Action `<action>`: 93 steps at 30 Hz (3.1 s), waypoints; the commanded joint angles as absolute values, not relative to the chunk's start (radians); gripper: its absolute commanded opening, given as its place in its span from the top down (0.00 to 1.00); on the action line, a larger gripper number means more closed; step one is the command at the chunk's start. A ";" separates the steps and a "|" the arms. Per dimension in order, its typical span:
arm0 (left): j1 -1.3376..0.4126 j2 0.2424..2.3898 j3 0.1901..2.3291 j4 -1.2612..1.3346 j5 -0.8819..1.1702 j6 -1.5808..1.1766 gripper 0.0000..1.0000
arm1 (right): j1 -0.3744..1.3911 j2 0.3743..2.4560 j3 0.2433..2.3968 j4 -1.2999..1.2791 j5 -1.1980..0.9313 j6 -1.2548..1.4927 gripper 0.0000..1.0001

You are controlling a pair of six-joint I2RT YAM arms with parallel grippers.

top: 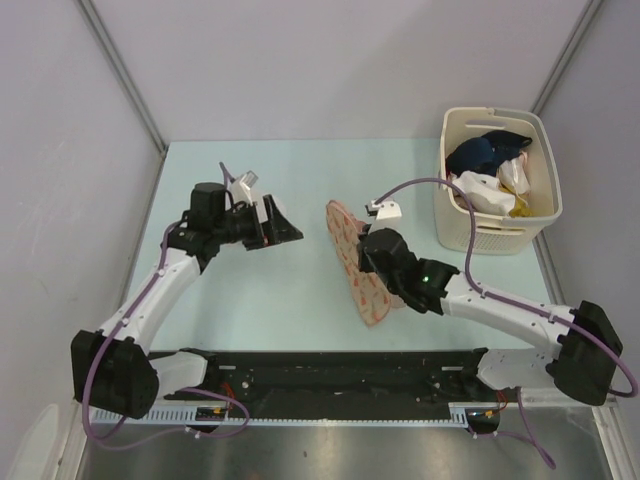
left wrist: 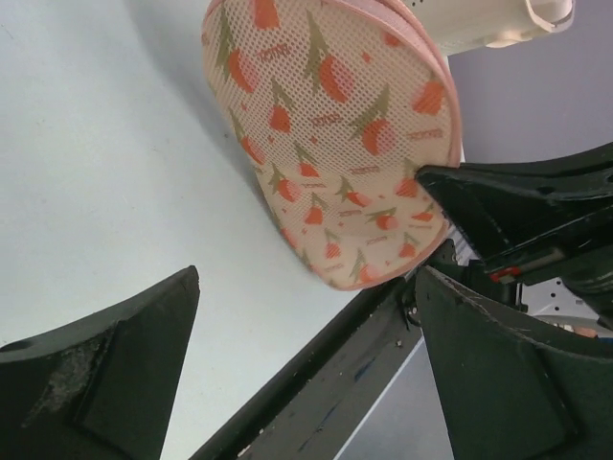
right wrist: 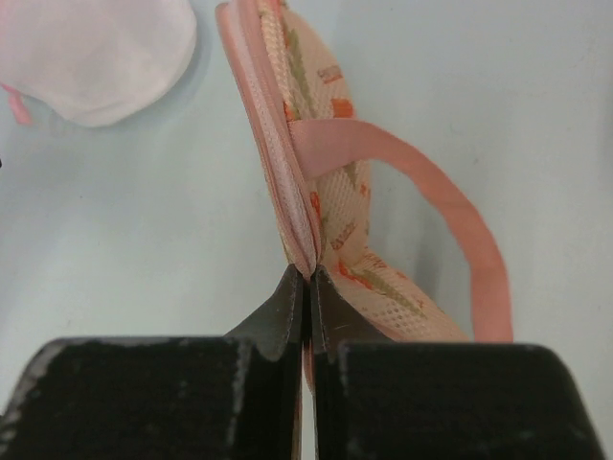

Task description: Unzip the laundry bag and remove the bra

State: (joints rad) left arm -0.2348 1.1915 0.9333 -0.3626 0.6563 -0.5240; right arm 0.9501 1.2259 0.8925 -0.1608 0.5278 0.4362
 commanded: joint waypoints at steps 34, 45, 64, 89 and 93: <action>-0.370 1.236 0.868 -0.301 0.675 -0.515 0.00 | 0.789 1.425 1.009 -0.275 0.255 0.538 0.29; -0.385 1.331 0.825 -0.284 0.611 -0.495 0.00 | 0.863 1.402 1.009 -0.228 0.281 0.465 0.28; -0.400 1.586 1.113 -0.167 0.643 -0.561 0.01 | 1.012 1.216 0.954 -0.301 0.376 0.436 0.25; -0.434 1.670 1.218 -0.184 0.658 -0.571 0.04 | 1.143 1.683 0.939 -0.139 0.459 0.477 0.78; -0.434 1.677 1.216 -0.190 0.647 -0.563 0.03 | 1.173 1.568 0.940 -0.192 0.576 0.474 1.00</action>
State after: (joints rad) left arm -0.4274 1.6657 1.1736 -0.1894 0.6392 -0.5762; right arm 1.1423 1.6836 0.9352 -0.1848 0.4427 0.4519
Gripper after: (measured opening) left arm 0.963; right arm 0.020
